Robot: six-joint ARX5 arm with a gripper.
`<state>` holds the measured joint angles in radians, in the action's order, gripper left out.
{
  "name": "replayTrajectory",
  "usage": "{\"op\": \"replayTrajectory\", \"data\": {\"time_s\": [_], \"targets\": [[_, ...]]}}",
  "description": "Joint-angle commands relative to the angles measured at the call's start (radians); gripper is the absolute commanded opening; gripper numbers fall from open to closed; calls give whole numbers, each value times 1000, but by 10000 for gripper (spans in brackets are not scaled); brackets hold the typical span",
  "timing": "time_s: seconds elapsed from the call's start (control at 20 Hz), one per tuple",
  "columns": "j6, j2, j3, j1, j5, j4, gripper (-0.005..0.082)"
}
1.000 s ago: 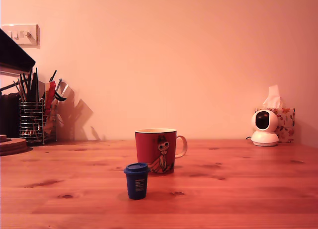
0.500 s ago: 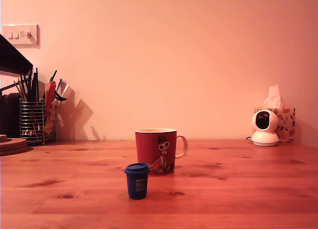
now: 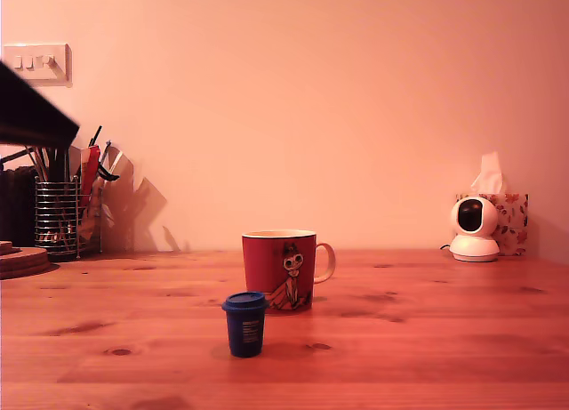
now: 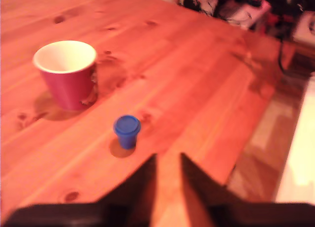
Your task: Pick up the coffee capsules on the table and drop them inside the coffee cup
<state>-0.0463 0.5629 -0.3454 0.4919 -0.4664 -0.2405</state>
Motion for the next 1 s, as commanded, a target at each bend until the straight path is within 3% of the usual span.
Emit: {"op": "replayTrajectory", "data": {"time_s": [0.0,0.05,0.75,0.95], "targets": [[24,19,15,-13,28,17,537],[25,23,15,-19,32,13,575],[18,55,17,-75,37,47,569],[-59,133,26,-52,2,116,569]]}}
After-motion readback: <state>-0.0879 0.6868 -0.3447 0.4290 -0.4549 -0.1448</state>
